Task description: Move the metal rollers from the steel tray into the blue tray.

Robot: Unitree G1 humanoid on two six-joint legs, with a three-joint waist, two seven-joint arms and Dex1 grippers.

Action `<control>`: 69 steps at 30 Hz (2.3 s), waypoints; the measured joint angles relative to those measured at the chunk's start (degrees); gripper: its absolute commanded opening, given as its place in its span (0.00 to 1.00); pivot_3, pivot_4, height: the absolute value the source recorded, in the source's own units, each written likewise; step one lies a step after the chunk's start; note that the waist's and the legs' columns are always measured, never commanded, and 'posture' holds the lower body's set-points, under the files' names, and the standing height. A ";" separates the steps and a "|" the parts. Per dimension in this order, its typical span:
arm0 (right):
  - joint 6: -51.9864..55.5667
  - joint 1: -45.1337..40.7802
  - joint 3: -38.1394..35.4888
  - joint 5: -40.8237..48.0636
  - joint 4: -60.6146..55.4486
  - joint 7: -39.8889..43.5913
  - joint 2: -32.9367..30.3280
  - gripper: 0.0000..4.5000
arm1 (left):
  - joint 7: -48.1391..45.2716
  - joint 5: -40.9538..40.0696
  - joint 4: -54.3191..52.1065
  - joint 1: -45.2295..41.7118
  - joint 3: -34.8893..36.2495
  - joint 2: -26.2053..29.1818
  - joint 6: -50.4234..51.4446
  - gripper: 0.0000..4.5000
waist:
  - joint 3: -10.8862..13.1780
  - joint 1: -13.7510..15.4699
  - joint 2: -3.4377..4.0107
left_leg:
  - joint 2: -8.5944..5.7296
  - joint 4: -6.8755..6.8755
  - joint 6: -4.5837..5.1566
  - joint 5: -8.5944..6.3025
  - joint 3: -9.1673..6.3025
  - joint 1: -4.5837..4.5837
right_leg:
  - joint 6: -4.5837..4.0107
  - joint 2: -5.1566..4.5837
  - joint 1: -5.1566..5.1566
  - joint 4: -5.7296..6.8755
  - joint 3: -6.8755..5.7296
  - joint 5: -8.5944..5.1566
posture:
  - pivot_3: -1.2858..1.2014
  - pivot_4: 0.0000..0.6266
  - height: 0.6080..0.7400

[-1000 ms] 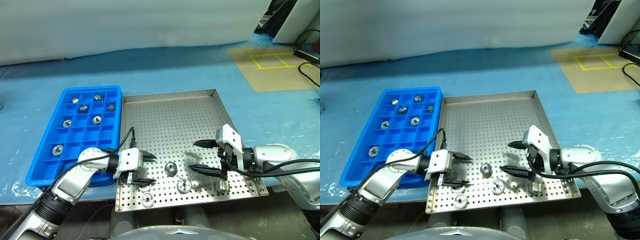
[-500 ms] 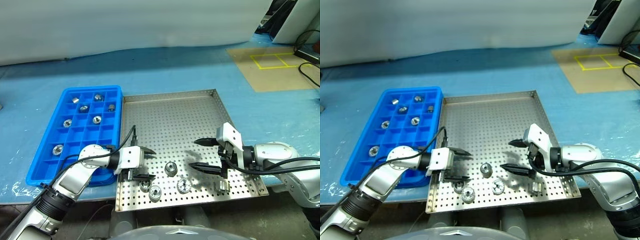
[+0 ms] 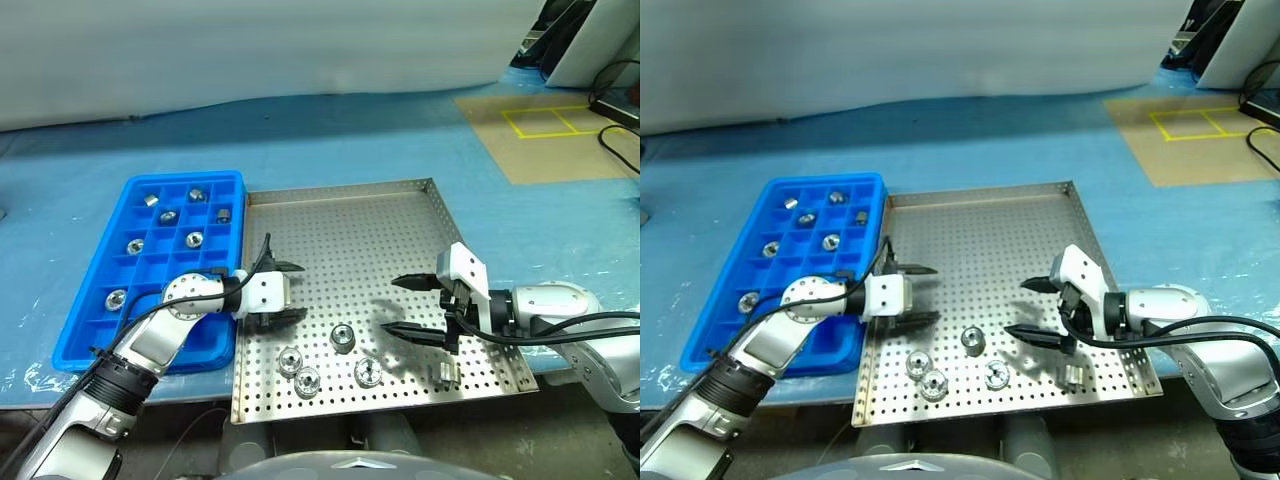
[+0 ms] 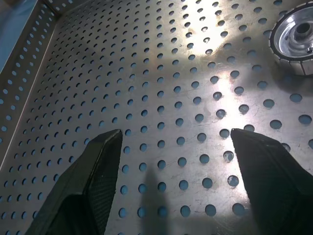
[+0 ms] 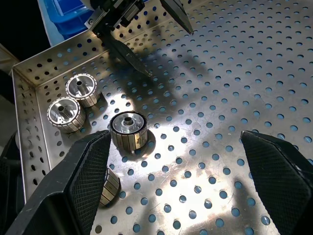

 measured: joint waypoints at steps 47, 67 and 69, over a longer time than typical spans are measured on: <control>0.91 2.49 -2.72 0.86 -0.42 0.50 -1.94 0.98 | -19.13 -12.04 -12.88 11.55 0.76 9.59 1.98 0.83 | 0.02 -0.11 -0.03 | 0.05 -0.07 0.00 -0.01 0.25 0.11 | 0.03 0.02 -0.09 0.02 0.14 -0.02 | 0.46 0.24 1.00; 0.80 1.91 -2.70 -0.11 -0.17 -0.64 -1.93 1.00 | -20.17 -4.90 -24.55 0.62 -7.15 9.89 22.74 0.79 | -0.13 -0.19 0.23 | 0.03 -0.08 0.02 -0.01 0.29 0.09 | -0.16 0.03 -0.09 0.01 0.20 0.09 | 0.45 0.24 1.00; 0.81 1.89 -2.70 -0.11 -0.14 -0.73 -1.93 1.00 | -20.41 -5.28 -27.27 0.70 -7.37 10.68 24.71 0.69 | -0.13 -0.31 0.22 | 0.02 -0.08 0.03 -0.01 0.29 0.10 | -0.03 0.03 -0.09 0.02 0.20 0.01 | 0.45 0.24 1.00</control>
